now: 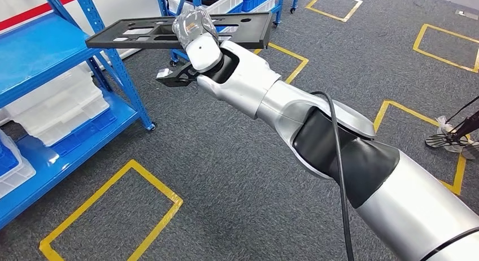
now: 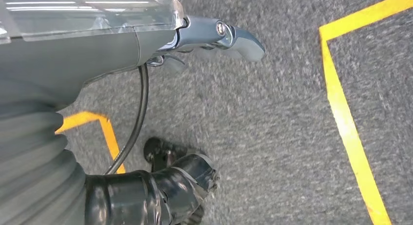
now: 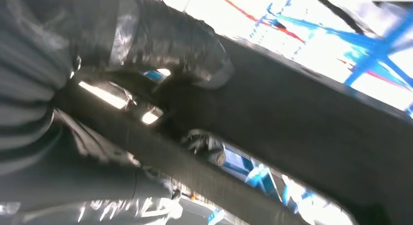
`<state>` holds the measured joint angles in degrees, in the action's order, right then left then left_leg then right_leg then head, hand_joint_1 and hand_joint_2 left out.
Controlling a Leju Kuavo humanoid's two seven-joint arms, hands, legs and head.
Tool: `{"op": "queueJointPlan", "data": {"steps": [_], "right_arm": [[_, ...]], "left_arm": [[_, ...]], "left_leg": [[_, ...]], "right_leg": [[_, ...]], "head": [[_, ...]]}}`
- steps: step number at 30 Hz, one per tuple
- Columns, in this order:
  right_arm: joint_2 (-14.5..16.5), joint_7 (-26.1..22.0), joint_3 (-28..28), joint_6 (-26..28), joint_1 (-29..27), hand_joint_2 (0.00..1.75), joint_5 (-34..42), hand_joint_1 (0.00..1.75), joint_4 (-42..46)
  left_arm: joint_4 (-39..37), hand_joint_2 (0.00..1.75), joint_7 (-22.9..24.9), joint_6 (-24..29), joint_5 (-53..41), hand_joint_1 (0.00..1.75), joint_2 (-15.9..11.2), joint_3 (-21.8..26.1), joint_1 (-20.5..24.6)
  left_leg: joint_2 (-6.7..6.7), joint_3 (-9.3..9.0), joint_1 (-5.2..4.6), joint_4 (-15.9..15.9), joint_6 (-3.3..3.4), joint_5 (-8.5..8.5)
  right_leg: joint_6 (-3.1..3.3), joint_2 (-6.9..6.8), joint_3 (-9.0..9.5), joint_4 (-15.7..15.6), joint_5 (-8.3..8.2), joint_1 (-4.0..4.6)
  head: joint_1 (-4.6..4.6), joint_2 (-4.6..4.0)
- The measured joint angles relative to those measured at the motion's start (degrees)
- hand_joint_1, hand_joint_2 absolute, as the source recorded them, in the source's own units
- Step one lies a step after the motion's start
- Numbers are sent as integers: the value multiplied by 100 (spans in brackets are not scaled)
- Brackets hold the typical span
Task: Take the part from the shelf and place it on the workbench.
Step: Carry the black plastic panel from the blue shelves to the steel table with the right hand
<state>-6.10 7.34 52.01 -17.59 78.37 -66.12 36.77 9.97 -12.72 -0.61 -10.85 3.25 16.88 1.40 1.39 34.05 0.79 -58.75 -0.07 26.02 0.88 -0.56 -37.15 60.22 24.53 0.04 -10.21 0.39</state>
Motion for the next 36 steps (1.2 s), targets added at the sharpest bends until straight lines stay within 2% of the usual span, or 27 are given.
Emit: {"op": "queueJointPlan", "data": {"steps": [2, 3, 5, 6, 7, 8, 9, 11, 12, 13, 15, 17, 19, 21, 22, 23, 24, 26, 27, 28, 31, 32, 34, 36], "right_arm": [[-4, 28, -18, -1, 6, 175, -19, 175, -13], [-4, 37, -28, -1, 12, 175, -32, 175, -19], [3, 41, -40, -3, 18, 175, -65, 175, -36], [7, 40, -40, -4, 17, 175, -77, 175, -46], [9, 40, -41, -5, 16, 175, -86, 175, -57], [10, 39, -42, -7, 18, 175, -90, 175, -67], [11, 40, -45, -8, 25, 175, -92, 175, -73], [13, 43, -61, -11, 56, 175, -98, 175, -78], [13, 45, -71, -13, 77, 175, -103, 175, -81], [14, 47, -81, -15, 94, 175, -108, 175, -86], [12, 47, -93, -19, 114, 175, -113, 175, -99], [-2, 46, -114, -19, 130, 175, -114, 175, -114], [-15, 46, -137, -19, 156, 175, -115, 175, -122], [-23, 46, -143, -22, 154, 175, -119, 175, -130], [-28, 46, -143, -23, 143, 175, -121, 175, -137], [-35, 47, -144, -24, 134, 175, -124, 175, -145], [-42, 50, -144, -24, 129, 175, -131, 175, -152], [-48, 55, -146, -24, 140, 175, -158, 175, -160], [-47, 56, -147, -26, 149, 175, -175, 175, -160], [-45, 56, -148, -31, 155, 175, -191, 175, -160], [-42, 54, -148, -66, 161, 175, -212, 175, -159], [-43, 55, -148, -73, 165, 175, -215, 175, -159], [-41, 57, -149, -78, 174, 175, -221, 175, -154], [-39, 60, -150, -85, 170, 175, -223, 175, -144]], "left_arm": [[0, 175, -12, -8, -6, 0, 2, 13, -2], [0, 175, -20, -14, -10, 0, 3, 16, -3], [0, 175, -33, -26, -20, 0, -1, 35, -5], [0, 175, -37, -32, -27, 0, -3, 45, -5], [0, 175, -40, -36, -35, 0, -4, 53, -5], [0, 175, -42, -39, -40, 0, -4, 56, -5], [0, 175, -43, -41, -44, 0, -5, 56, -4], [0, 175, -42, -42, -47, 0, -9, 59, -3], [0, 175, -39, -42, -49, 0, -11, 62, 1], [0, 175, -38, -42, -51, 0, -12, 66, 2], [0, 175, -34, -42, -55, 0, -12, 83, 6], [1, 175, -33, -46, -56, 0, -11, 117, 6], [1, 175, -34, -50, -57, 0, -10, 146, 9], [2, 175, -35, -49, -58, 0, -13, 157, 11], [2, 175, -37, -48, -58, 0, -16, 161, 12], [2, 175, -41, -48, -58, 0, -18, 164, 12], [2, 175, -46, -49, -58, 0, -19, 169, 12], [2, 175, -63, -50, -58, 0, -19, 180, 15], [2, 175, -73, -50, -58, 0, -19, 187, 17], [2, 175, -84, -50, -57, 0, -21, 196, 20], [2, 175, -113, -52, -55, 0, -24, 216, 23], [2, 175, -117, -54, -55, 0, -24, 219, 21], [2, 175, -130, -55, -57, 0, -31, 228, 21], [2, 175, -155, -56, -61, 0, -44, 247, 21]], "left_leg": [[-16, 61, 9, -127, -53, 124], [-43, 160, 15, -348, -79, 271], [-84, 474, 21, -1058, -116, 624], [-91, 624, 23, -1383, -129, 734], [-91, 702, 24, -1545, -136, 744], [-91, 677, 25, -1485, -136, 637], [-95, 553, 27, -1219, -129, 448], [-145, 195, 24, -451, -95, 82], [-172, 72, 16, -182, -73, 3], [-195, 11, 6, -35, -52, -16], [-191, -2, -1, 25, -10, -12], [-155, -21, 23, 83, 55, -60], [-115, -36, 39, 127, 111, -94], [-95, -32, 37, 117, 133, -92], [-88, -32, 37, 106, 136, -86], [-84, -32, 37, 91, 135, -77], [-83, -32, 37, 72, 129, -64], [-75, -24, 28, 25, 95, -25], [-69, -12, 16, 0, 72, -9], [-62, 1, 5, -15, 45, -1], [-43, 17, 1, -13, -31, 7], [-48, 44, 7, -69, -55, 67], [-75, 227, 16, -490, -95, 346], [-91, 562, 15, -1233, -119, 676]], "right_leg": [[68, 19, 24, -65, -34, -31], [103, 32, 38, -95, -50, -51], [139, 68, 38, -106, -58, -48], [142, 94, 36, -102, -57, -44], [143, 118, 36, -96, -56, -42], [141, 143, 38, -87, -54, -40], [137, 167, 41, -74, -49, -40], [111, 211, 33, -44, -37, -32], [88, 229, 12, -31, -39, -28], [61, 243, -11, -25, -48, -26], [1, 264, -39, -39, -81, -22], [-51, 240, -88, 52, 1, -22], [-91, 170, -305, 537, 301, -34], [-123, 125, -625, 1249, 603, -53], [-133, 116, -721, 1459, 641, -66], [-137, 106, -722, 1468, 578, -78], [-133, 91, -612, 1255, 423, -88], [-104, 22, -237, 524, 110, -81], [-82, -3, -100, 245, 31, -64], [-64, -20, -35, 96, 16, -47], [7, 5, -31, 22, 8, -31], [46, 14, -21, -5, -9, -41], [108, 41, 1, -54, -39, -60], [131, 86, 1, -56, -45, -50]], "head": [[1, 0], [1, 0], [1, 0], [1, 0], [1, 0], [1, 0], [1, 0], [0, 0], [1, 0], [-1, 0], [-1, 0], [-2, 0], [-3, 0], [-4, 0], [-5, 0], [-5, 0], [-4, 0], [-4, 0], [-3, 0], [-3, 0], [-3, 0], [-2, 0], [-1, 0], [-1, 0]]}}
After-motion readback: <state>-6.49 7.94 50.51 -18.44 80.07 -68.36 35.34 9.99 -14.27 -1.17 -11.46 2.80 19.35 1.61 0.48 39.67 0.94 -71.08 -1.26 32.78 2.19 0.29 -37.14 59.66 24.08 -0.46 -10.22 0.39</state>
